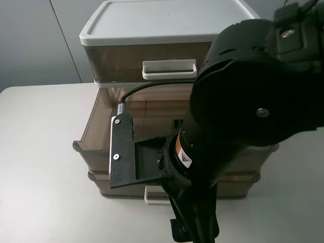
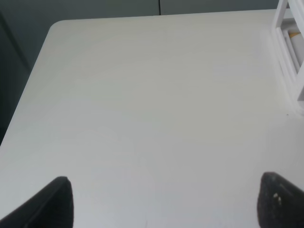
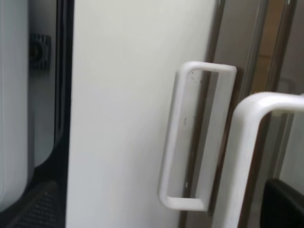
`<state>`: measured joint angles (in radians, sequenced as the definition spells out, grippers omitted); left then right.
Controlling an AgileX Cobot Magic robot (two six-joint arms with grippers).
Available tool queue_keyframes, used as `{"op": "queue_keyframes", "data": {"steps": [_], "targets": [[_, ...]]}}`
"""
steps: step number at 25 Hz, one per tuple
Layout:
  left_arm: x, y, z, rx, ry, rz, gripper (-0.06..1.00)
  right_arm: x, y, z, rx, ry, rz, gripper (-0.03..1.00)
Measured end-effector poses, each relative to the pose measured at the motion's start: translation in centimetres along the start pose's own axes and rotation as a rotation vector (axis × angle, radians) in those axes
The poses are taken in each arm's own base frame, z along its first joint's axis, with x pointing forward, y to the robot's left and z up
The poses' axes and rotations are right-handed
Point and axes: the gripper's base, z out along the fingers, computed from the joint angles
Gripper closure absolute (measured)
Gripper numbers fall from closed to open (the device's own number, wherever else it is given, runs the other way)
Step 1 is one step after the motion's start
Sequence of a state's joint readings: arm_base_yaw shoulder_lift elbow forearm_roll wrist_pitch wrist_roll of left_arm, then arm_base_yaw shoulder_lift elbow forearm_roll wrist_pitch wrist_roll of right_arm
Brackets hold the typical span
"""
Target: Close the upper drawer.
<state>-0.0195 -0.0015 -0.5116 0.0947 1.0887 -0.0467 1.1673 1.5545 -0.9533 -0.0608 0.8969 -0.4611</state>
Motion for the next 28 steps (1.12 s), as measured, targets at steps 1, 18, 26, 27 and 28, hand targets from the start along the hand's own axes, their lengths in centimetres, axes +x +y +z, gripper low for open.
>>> {"op": "queue_keyframes", "data": {"steps": [1,18,26,27,28], "targets": [[0.0,0.0,0.0,0.0,0.0,0.0,0.2,0.0,-0.1,0.0,0.008,0.001,-0.006,0.34],[0.0,0.0,0.0,0.0,0.0,0.0,0.2,0.9,-4.7,0.1,0.23,-0.067,-0.031,0.34],[0.0,0.0,0.0,0.0,0.0,0.0,0.2,1.2,-6.1,0.2,0.269,-0.108,-0.003,0.34],[0.0,0.0,0.0,0.0,0.0,0.0,0.2,1.2,-6.3,0.4,0.274,-0.11,-0.001,0.34],[0.0,0.0,0.0,0.0,0.0,0.0,0.2,1.3,-6.6,0.7,0.281,-0.108,-0.006,0.34]]}}
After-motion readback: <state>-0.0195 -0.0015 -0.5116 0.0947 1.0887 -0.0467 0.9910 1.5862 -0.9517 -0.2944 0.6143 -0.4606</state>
